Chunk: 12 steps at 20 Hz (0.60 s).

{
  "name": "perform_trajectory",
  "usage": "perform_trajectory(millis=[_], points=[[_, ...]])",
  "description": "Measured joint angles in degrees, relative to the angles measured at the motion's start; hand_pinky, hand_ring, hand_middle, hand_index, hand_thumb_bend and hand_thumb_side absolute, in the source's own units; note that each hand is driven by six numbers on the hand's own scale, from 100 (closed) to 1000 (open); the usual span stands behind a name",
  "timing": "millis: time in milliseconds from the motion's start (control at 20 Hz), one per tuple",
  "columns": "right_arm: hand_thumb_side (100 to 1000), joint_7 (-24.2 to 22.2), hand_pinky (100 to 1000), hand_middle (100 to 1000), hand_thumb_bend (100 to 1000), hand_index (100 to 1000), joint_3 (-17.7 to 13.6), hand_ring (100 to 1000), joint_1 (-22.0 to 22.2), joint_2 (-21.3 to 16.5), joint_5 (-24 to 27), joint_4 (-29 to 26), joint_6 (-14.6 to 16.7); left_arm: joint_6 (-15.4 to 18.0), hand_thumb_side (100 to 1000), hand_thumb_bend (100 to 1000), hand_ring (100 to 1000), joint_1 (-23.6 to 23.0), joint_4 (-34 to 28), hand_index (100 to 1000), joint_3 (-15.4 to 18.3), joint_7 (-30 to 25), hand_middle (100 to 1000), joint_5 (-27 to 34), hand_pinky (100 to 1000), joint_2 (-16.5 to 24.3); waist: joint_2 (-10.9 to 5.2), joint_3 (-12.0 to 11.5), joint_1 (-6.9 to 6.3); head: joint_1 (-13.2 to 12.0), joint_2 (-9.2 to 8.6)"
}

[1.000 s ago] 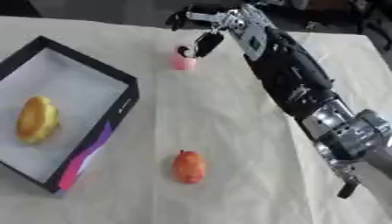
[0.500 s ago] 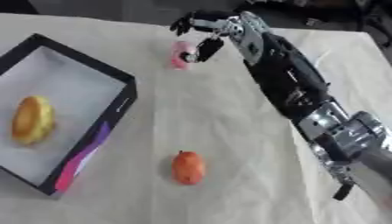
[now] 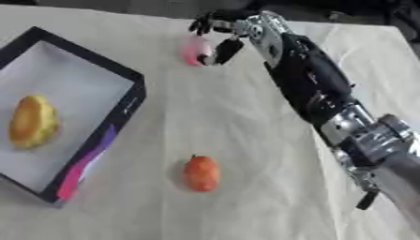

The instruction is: Pick up objects on the table and place them in the box.

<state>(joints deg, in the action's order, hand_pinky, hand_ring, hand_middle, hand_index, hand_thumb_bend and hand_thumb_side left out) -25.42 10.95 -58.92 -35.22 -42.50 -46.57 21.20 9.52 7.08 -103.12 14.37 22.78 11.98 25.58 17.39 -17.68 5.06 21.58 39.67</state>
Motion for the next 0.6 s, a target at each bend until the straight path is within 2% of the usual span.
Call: perform_trajectory(millis=[350, 500, 600], points=[[352, 2.46, 900, 731, 218, 901, -0.01, 822, 0.0, 0.84, -3.02, 1.17, -1.52, -0.01, 750, 100, 726, 0.05, 0.0, 886, -0.01, -0.01, 776, -0.11, 866, -0.47, 0.63, -0.54, 0.37, 0.2, 0.0], [358, 3.35, 882, 645, 185, 843, -0.02, 796, 0.0, 0.99, -3.93, 1.53, -2.18, -0.01, 754, 100, 724, 0.08, 0.0, 886, -0.01, -0.01, 776, -0.12, 866, -0.49, 0.72, -0.73, 0.37, 0.28, 0.0], [347, 3.91, 869, 579, 131, 781, -0.12, 763, -0.03, 1.23, -4.35, 1.58, -2.67, -0.01, 755, 100, 723, 0.08, 0.0, 886, -0.01, -0.01, 776, -0.12, 867, -0.5, 0.72, -0.73, 0.39, 0.34, 0.0]])
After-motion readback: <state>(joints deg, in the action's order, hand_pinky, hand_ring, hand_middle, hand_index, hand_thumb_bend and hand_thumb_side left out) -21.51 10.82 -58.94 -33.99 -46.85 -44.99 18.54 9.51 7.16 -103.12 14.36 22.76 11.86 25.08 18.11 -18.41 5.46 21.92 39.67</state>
